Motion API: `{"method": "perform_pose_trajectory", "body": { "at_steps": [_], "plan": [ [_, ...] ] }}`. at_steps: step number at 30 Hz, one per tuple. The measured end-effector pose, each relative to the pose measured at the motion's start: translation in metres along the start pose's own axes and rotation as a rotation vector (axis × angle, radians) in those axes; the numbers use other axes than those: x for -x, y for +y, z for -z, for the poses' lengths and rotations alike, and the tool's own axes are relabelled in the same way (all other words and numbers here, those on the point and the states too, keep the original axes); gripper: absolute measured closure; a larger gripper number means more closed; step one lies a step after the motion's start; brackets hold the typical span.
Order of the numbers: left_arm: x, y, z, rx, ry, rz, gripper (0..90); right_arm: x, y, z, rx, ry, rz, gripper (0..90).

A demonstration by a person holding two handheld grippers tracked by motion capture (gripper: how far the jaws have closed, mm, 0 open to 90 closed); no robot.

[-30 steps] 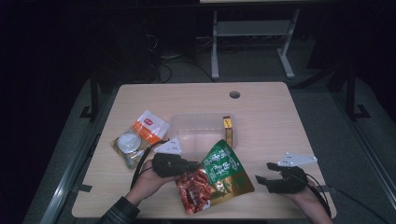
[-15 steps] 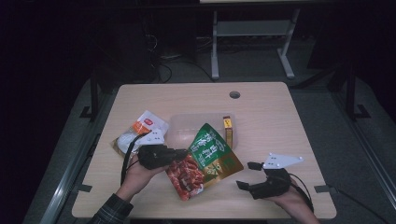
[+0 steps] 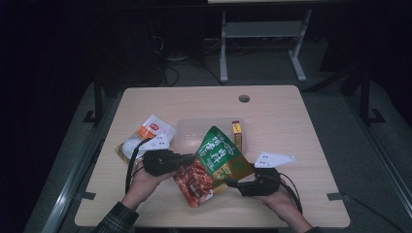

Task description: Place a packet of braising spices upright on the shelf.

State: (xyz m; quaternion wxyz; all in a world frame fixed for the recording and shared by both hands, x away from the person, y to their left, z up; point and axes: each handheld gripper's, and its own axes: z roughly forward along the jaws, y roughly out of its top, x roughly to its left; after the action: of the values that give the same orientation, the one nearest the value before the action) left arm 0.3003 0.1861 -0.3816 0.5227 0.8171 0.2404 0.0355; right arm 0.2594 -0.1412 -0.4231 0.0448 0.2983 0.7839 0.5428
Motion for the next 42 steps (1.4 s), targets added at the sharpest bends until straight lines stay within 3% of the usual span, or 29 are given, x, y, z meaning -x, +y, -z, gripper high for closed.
{"method": "perform_pose_trajectory", "body": {
  "at_steps": [5,11,13,16,29,37,41,42],
  "plan": [
    [0.0,0.0,0.001,0.017,-0.004,0.014,89.7,0.001,0.003,-0.008,0.043,0.028,-0.023,46.7],
    [0.0,-0.001,0.001,0.032,0.006,0.016,89.7,0.004,0.005,-0.016,0.044,0.073,-0.036,61.8],
    [-0.001,-0.002,0.002,0.04,0.004,0.031,89.7,0.006,0.007,-0.018,0.045,0.096,-0.048,73.4],
    [0.0,-0.003,0.001,0.043,0.011,0.026,89.7,0.008,0.009,-0.018,0.05,0.108,-0.047,82.5],
    [0.006,-0.01,0.003,0.018,0.004,0.023,89.3,0.011,0.018,-0.015,-0.014,0.139,-0.022,88.8],
    [0.006,-0.016,0.003,-0.037,0.053,-0.037,86.2,0.013,0.027,-0.013,-0.054,0.146,0.023,89.3],
    [0.005,-0.02,0.009,-0.067,0.105,-0.09,82.2,0.012,0.03,-0.013,-0.072,0.159,0.058,89.3],
    [0.004,-0.021,0.011,-0.068,0.106,-0.087,76.6,0.012,0.031,-0.012,-0.075,0.164,0.058,89.3]
  ]
}}
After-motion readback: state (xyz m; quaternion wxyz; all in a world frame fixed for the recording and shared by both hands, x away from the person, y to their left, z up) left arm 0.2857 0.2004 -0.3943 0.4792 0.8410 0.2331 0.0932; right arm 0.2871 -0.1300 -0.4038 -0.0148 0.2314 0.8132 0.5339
